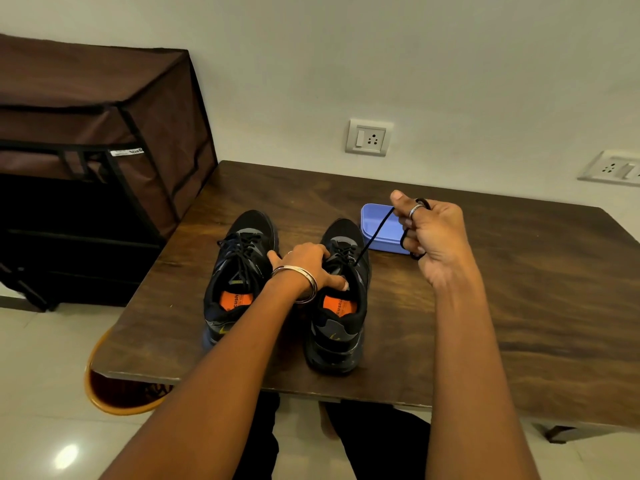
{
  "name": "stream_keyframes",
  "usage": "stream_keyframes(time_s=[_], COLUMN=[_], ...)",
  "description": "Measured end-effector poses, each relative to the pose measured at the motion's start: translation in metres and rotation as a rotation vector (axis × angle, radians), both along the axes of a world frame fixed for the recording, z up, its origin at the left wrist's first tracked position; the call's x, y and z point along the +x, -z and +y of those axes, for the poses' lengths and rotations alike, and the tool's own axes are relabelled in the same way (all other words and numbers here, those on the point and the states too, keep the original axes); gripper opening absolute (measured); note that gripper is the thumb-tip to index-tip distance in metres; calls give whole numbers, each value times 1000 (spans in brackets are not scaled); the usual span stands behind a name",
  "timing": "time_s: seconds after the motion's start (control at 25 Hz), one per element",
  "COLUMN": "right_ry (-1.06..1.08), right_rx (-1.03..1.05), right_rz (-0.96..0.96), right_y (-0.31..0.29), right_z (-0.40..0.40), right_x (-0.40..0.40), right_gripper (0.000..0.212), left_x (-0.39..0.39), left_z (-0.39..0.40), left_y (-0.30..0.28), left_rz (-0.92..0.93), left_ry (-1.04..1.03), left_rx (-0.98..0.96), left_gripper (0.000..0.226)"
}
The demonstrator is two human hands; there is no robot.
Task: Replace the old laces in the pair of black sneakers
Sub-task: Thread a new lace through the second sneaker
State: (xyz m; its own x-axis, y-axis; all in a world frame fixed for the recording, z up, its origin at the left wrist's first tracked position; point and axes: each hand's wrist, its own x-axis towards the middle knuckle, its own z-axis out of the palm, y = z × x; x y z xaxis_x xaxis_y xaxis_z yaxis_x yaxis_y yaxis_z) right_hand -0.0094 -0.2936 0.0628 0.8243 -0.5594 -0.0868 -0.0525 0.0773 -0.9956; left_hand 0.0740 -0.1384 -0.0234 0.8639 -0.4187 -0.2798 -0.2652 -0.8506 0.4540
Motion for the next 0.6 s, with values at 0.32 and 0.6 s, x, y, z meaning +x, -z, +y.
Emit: stream_keyframes(time_s=[0.32,0.6], right_ry=[-20,26], right_rx=[-697,520], right_rz=[224,-25], right_y=[8,1], right_z=[-9,9], right_x=[7,14], right_gripper=[23,26], left_x=[-4,-26], left_z=[0,-10], left_y=[-9,-55], left_rz=[-12,252], left_ry=[-18,-37], left_rx=[-61,-1001], left_gripper=[59,22])
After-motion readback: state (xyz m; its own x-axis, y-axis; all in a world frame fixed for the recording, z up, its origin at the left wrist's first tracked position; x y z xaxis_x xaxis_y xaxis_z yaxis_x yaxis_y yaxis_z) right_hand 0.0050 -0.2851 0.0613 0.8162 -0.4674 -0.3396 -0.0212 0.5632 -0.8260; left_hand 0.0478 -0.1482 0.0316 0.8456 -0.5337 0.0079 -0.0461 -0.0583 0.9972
